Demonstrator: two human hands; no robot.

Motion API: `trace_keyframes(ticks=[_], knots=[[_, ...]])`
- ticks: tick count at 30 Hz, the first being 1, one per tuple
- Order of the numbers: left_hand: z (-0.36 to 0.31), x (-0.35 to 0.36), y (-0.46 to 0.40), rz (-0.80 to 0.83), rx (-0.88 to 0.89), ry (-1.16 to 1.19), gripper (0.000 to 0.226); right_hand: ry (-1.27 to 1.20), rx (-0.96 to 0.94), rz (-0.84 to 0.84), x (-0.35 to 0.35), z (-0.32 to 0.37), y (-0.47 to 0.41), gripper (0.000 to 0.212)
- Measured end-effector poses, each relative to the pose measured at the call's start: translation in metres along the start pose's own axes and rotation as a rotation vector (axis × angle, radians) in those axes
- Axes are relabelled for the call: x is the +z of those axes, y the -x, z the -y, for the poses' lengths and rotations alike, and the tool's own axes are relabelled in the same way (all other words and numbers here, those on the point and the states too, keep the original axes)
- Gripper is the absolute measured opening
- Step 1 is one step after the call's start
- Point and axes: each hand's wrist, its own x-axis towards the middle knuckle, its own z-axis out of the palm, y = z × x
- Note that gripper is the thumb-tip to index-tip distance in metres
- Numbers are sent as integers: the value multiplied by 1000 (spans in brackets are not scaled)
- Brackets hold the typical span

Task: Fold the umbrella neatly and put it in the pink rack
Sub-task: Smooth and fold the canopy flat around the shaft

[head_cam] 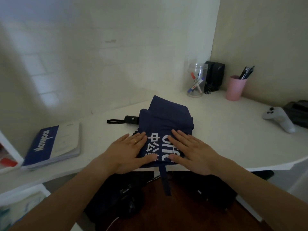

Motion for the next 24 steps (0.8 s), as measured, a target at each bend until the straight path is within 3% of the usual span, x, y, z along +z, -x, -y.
trace_keyframes(ticks=[3,6,8,9,11,13,16,19,21,24], knots=[[-16,-15,-12,-305,127,-2,66,5,6,-18,0,1,-1,84],[-25,8,-16,-138,304,47,58,-24,-13,3,-9,3,-1,81],[-23,26,-15,-80,278,88,55,-117,-2,46,-31,4,-4,77],[-21,29,-16,-87,265,107,54,-196,26,-9,-44,3,-9,68],[-21,29,-17,-86,273,112,51,-469,222,-315,-70,-8,-27,42],[-22,28,-16,-85,285,102,50,-698,549,-542,-91,-23,-45,39],[-23,27,-15,-84,287,114,48,-1092,770,-330,-102,-32,-64,39],[-22,27,-15,-91,313,132,47,-1249,800,-262,-101,-31,-80,43],[-21,28,-15,-95,333,128,46,-1292,745,-350,-103,-30,-86,47],[-19,30,-16,-101,333,120,46,-1271,579,-508,-112,-24,-75,34]])
